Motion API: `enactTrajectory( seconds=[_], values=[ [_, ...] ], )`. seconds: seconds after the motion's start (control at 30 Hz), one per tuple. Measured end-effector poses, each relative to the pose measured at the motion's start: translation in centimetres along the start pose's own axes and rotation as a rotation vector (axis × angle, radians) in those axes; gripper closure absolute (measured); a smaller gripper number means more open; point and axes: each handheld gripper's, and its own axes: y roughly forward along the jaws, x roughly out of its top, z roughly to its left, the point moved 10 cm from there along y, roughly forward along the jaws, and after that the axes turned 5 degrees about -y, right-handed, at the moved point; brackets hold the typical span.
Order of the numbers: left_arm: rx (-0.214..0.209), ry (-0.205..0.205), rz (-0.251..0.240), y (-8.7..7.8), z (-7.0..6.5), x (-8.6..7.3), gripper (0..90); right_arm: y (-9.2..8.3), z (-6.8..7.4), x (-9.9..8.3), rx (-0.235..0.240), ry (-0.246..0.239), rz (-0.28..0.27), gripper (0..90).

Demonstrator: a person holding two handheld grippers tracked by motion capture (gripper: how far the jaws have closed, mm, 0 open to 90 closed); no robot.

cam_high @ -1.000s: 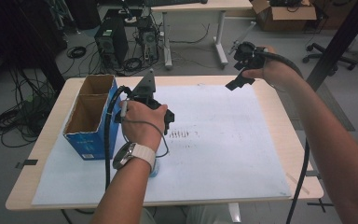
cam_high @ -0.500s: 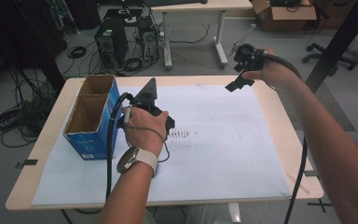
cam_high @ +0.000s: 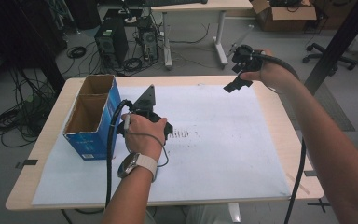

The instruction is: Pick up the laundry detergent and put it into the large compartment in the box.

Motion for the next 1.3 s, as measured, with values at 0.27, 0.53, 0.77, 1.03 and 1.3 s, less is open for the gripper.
enactTrajectory(
  seconds=[0.27,0.53,0.77,1.03,1.3],
  values=[
    [0.0,-0.006,0.002,0.6,0.1,0.0,6.2,-0.1,0.1,0.0,0.0,-0.002,0.002,8.9],
    [-0.002,-0.016,0.004,1.0,0.5,0.0,7.9,-0.2,0.0,0.0,0.0,0.0,0.001,9.0],
    [-0.01,-0.015,0.015,1.4,0.5,0.1,10.4,-0.1,0.1,0.2,0.001,-0.005,0.002,9.0],
    [-0.013,-0.017,0.021,1.4,0.4,0.1,15.0,0.2,0.3,0.3,0.003,-0.012,0.009,9.0],
    [-0.016,-0.032,0.007,1.3,0.6,0.3,20.8,0.3,0.4,0.2,0.004,-0.011,0.014,9.0]
  ],
)
